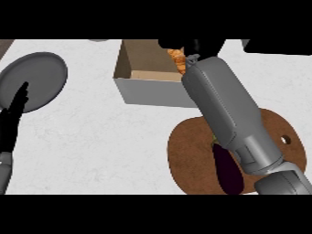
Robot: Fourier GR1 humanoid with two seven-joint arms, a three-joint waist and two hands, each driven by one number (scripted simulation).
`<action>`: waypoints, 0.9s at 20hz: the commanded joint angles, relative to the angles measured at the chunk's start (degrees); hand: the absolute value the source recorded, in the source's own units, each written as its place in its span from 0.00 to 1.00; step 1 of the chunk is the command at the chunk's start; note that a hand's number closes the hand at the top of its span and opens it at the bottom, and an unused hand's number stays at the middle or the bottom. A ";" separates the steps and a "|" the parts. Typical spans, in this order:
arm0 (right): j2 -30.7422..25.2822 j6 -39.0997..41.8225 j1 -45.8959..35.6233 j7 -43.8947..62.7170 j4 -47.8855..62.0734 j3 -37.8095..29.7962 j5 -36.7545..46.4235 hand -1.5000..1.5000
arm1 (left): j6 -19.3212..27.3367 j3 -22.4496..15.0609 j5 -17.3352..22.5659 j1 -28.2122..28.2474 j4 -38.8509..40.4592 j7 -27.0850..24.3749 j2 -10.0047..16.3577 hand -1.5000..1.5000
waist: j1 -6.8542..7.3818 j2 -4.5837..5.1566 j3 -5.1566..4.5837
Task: Pick the croissant from the cutting board and place it in the cardboard box
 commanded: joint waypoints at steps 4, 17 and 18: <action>-0.13 -11.35 -0.53 -3.14 11.87 -10.15 -5.99 0.00 | 0.15 -1.00 -0.74 -0.25 -0.85 0.06 -1.17 0.50 | 0.73 0.69 0.08; -1.33 -29.21 -5.19 -18.92 17.40 -13.15 -9.26 0.00 | -0.90 0.31 -0.53 -1.17 -0.49 1.72 -0.63 0.50 | 0.09 0.03 0.09; 0.18 -31.62 -7.16 -16.43 18.20 -12.68 -8.35 0.00 | -1.54 1.58 0.38 -1.77 1.17 0.59 0.03 0.50 | 0.12 0.01 0.03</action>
